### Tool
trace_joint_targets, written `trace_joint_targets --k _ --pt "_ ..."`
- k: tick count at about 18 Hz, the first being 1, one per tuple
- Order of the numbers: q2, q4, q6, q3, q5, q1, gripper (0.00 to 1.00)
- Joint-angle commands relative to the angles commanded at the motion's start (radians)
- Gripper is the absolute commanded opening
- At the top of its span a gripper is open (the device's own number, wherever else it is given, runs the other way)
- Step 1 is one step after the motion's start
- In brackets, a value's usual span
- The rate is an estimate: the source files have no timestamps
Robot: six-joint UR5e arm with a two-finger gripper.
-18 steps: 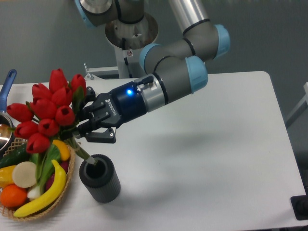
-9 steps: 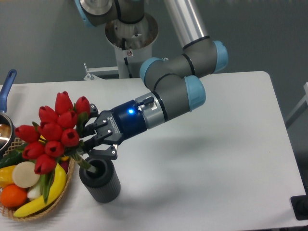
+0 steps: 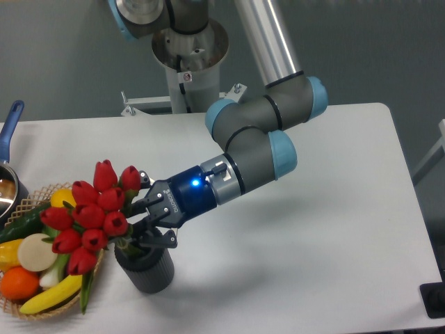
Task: Insert the flowers into the vase
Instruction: 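Lower the tulip stems into the black vase opening, then open the gripper to release the tulips in the vase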
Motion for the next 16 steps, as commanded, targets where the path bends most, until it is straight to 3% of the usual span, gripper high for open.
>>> trace_joint_targets --k 4,9,11,13,16 --pt "0.000 0.000 0.060 -0.058 0.002 0.018 0.30" --pt "-0.020 0.000 0.092 -0.068 0.011 0.018 0.39" --pt "-0.035 0.000 0.124 -0.069 0.011 0.018 0.54" --pt "-0.043 0.000 0.135 -0.069 0.012 0.018 0.61" --pt "-0.040 0.000 0.135 -0.069 0.076 0.020 0.85"
